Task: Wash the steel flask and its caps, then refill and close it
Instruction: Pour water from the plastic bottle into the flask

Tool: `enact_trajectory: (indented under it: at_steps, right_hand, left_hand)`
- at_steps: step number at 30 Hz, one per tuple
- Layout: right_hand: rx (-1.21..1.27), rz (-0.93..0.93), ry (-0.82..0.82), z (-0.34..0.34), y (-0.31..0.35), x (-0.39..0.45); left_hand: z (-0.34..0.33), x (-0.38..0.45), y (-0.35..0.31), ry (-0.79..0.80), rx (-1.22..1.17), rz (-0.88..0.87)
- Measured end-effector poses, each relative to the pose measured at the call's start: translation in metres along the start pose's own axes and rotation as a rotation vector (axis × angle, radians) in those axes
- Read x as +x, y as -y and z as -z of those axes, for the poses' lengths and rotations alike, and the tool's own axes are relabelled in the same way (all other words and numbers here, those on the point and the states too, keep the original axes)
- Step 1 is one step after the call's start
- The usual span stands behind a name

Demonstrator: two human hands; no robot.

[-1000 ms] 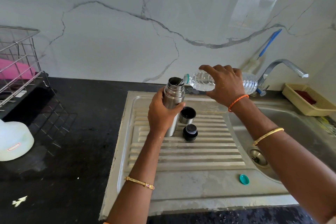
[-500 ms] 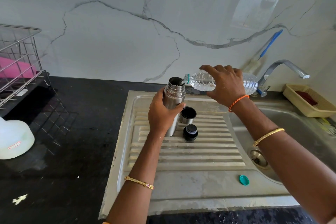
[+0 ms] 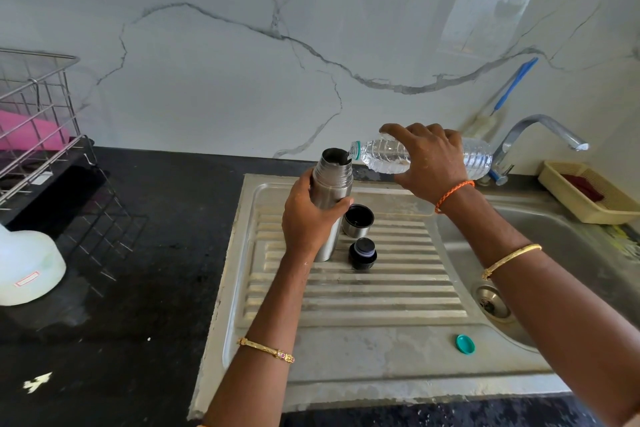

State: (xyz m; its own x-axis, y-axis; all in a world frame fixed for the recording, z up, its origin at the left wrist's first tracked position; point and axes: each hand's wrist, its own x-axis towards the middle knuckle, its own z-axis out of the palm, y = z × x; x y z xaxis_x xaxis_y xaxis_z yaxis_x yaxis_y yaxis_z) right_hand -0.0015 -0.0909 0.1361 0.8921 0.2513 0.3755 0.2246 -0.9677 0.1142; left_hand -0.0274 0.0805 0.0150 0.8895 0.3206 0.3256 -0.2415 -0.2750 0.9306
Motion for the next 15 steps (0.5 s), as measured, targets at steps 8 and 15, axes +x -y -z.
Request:
enact_trajectory:
  at_steps: [8, 15]
  right_hand:
    - [-0.001, -0.001, -0.007, -0.0007, 0.0012, -0.0004]
    - [-0.001, -0.005, -0.008, 0.0002, 0.0011, -0.0006]
  left_hand:
    - [0.0004, -0.0005, 0.0005, 0.001, 0.007, -0.005]
    - [0.0002, -0.0001, 0.0019, 0.003, 0.005, 0.0]
